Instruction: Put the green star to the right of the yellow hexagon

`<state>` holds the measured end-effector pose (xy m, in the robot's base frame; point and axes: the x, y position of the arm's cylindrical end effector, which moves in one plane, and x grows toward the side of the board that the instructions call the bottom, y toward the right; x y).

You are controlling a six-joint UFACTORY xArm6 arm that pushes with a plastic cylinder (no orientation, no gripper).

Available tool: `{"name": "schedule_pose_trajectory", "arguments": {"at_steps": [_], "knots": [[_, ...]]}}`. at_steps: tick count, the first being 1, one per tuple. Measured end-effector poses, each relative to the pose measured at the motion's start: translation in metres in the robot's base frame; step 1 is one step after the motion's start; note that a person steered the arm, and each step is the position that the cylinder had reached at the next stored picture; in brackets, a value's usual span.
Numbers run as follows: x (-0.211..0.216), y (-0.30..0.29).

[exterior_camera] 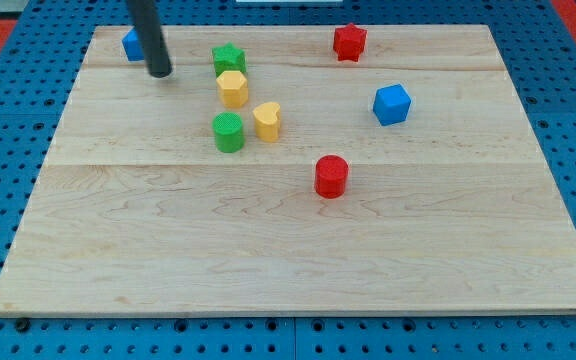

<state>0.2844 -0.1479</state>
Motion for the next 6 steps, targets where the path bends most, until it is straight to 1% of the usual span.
{"name": "schedule_pose_trajectory", "arguments": {"at_steps": [1, 2, 3, 4, 5, 6], "knots": [[0.001, 0.016], [0.005, 0.015], [-0.006, 0.021], [-0.053, 0.036], [-0.003, 0.101], [0.065, 0.108]]}}
